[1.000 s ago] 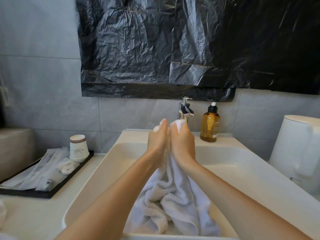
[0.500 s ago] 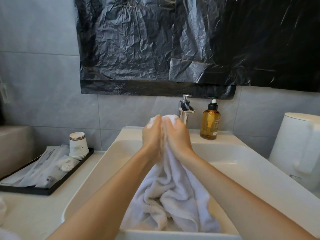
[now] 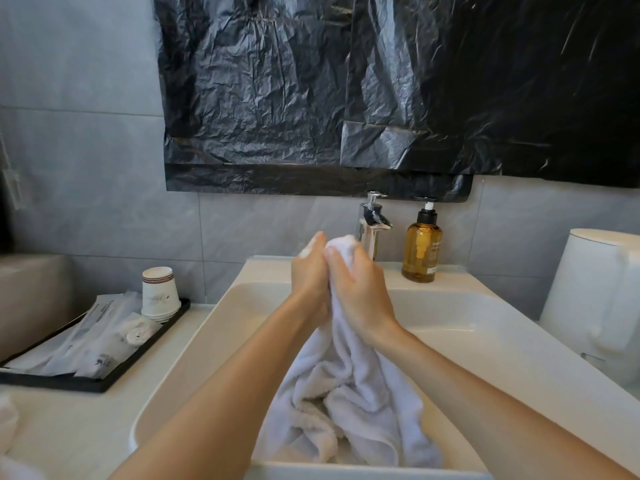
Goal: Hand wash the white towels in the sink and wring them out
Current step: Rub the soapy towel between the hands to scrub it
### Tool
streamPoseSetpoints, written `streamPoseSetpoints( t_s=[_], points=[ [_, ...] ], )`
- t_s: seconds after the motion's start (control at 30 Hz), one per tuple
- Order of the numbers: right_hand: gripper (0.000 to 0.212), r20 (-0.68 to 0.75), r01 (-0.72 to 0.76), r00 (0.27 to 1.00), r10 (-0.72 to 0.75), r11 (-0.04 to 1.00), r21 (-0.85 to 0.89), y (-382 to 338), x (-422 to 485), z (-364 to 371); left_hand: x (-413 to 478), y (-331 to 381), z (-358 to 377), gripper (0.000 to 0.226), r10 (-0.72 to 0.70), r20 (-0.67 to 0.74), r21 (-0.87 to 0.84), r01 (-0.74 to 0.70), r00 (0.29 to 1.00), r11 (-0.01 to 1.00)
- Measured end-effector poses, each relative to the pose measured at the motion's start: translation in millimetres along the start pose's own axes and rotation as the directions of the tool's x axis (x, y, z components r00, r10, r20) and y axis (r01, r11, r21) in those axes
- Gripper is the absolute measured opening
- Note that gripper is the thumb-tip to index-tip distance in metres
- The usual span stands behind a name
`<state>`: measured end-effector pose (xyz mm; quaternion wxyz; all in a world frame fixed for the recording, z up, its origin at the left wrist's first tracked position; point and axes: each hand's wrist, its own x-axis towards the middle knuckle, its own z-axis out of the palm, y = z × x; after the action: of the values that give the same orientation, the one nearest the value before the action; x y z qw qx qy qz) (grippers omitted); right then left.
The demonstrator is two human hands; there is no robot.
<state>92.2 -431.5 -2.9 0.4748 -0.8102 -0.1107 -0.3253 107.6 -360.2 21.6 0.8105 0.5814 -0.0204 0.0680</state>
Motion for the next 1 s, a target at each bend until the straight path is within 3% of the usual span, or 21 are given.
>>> streamPoseSetpoints(
  t_s=[0.07, 0.17, 0.23, 0.33, 0.47, 0.5, 0.57, 0.63, 0.77, 0.83, 0.93, 1.0],
  points=[
    [0.023, 0.002, -0.041, 0.999, 0.041, 0.999, 0.014, 2, 11, 2, 0, 0, -2, 0.03, 0.025, 0.008, 0.003, -0.025, 1.0, 1.0],
    [0.021, -0.087, -0.251, 0.964, 0.25, 0.968, -0.004, 14, 32, -5, -10, -3, 6, 0.035, 0.011, 0.123, 0.058, -0.018, 0.992, 0.998],
    [0.025, -0.091, -0.188, 0.979, 0.183, 0.981, -0.042, 20, 21, -7, -9, -3, 9, 0.034, 0.002, 0.109, 0.072, -0.01, 0.994, 0.997],
    [0.026, 0.004, -0.04, 0.999, 0.04, 0.998, 0.054, 8, 1, 1, -2, 1, 3, 0.03, 0.015, -0.012, 0.068, -0.014, 1.0, 0.998],
    [0.021, -0.14, -0.276, 0.948, 0.285, 0.958, 0.084, 6, 26, -3, -7, -3, 5, 0.033, 0.023, 0.081, 0.126, -0.033, 0.996, 0.991],
    [0.021, -0.173, -0.271, 0.946, 0.275, 0.961, 0.047, 7, 22, -6, -8, -5, 8, 0.032, 0.033, 0.087, 0.162, -0.047, 0.996, 0.986],
    [0.026, -0.175, -0.104, 0.981, 0.082, 0.988, -0.117, 3, 4, -4, -5, -7, 9, 0.032, 0.08, 0.024, 0.221, -0.084, 0.996, 0.972],
    [0.029, -0.134, 0.039, 0.989, -0.059, 0.988, -0.148, -3, -6, 4, -2, -6, 6, 0.032, 0.091, -0.016, 0.157, -0.087, 0.996, 0.984],
    [0.032, -0.192, -0.268, 0.944, 0.267, 0.963, 0.019, 3, 28, -1, -7, -5, 7, 0.032, 0.01, 0.052, 0.132, -0.016, 0.999, 0.991],
    [0.03, -0.192, -0.227, 0.957, 0.217, 0.973, -0.031, 2, 16, -4, -6, -4, 6, 0.032, 0.028, 0.048, 0.172, -0.035, 0.998, 0.984],
    [0.028, -0.09, 0.017, 0.996, -0.021, 0.999, -0.042, -6, -6, 7, 0, 0, 2, 0.028, 0.125, 0.009, 0.256, -0.123, 0.992, 0.959],
    [0.026, -0.126, -0.051, 0.99, 0.056, 0.998, 0.043, -4, 13, 7, -2, -1, 1, 0.028, 0.105, 0.028, 0.215, -0.109, 0.994, 0.97]
  ],
)
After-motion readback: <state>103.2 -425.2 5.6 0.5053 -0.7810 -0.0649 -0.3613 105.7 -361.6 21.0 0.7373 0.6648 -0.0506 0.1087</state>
